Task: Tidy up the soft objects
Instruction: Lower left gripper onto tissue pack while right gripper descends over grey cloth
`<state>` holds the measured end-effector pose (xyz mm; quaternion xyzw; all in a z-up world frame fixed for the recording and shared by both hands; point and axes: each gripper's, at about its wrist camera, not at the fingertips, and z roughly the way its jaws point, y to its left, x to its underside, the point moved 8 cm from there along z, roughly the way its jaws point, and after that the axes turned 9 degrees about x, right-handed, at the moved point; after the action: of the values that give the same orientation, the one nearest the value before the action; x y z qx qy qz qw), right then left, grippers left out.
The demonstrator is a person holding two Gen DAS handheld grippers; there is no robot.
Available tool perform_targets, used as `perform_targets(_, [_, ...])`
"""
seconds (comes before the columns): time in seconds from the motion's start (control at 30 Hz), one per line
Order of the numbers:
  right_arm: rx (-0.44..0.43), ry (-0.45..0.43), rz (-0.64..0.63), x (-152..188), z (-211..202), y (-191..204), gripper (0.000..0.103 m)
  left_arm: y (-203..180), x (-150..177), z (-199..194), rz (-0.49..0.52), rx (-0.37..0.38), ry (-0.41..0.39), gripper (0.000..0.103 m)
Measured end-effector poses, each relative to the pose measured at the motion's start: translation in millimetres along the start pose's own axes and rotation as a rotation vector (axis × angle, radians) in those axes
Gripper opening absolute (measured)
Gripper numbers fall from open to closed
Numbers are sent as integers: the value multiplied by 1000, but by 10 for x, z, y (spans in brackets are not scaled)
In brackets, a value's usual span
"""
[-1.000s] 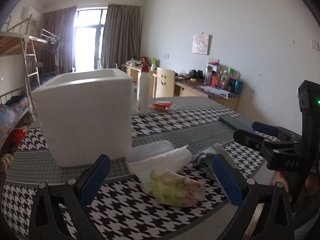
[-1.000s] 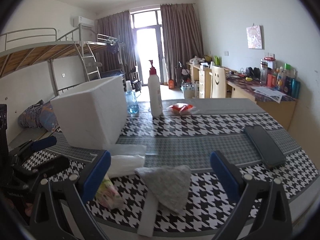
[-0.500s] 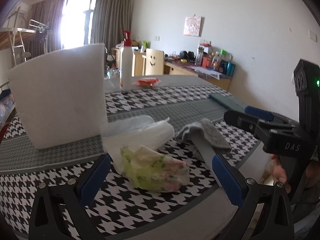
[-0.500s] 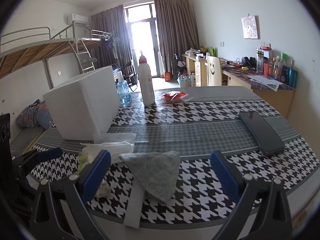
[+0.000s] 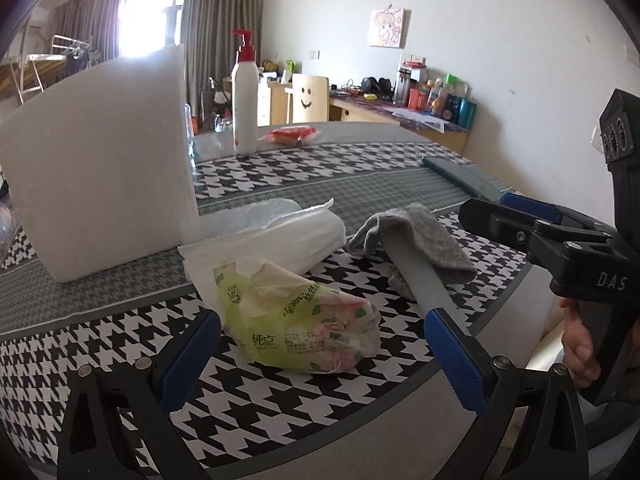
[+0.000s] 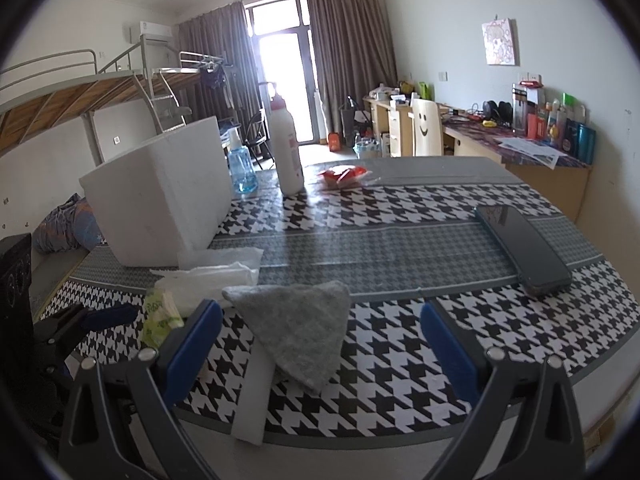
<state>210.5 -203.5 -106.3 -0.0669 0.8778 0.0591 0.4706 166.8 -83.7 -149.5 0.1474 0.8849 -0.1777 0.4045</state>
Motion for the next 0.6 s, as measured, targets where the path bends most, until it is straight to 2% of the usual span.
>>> perform_targets(0.4, [-15,33,20,59,57,-74,101,-37,19,219,39,-32,68,101])
perform_targets(0.57, [-23,39,18,57,72,-59,101,12,55,274,50,-75,99,91])
perform_targets(0.6, [-27,39,18,56,71,-59,101,35,66,288,45,-83,107,85])
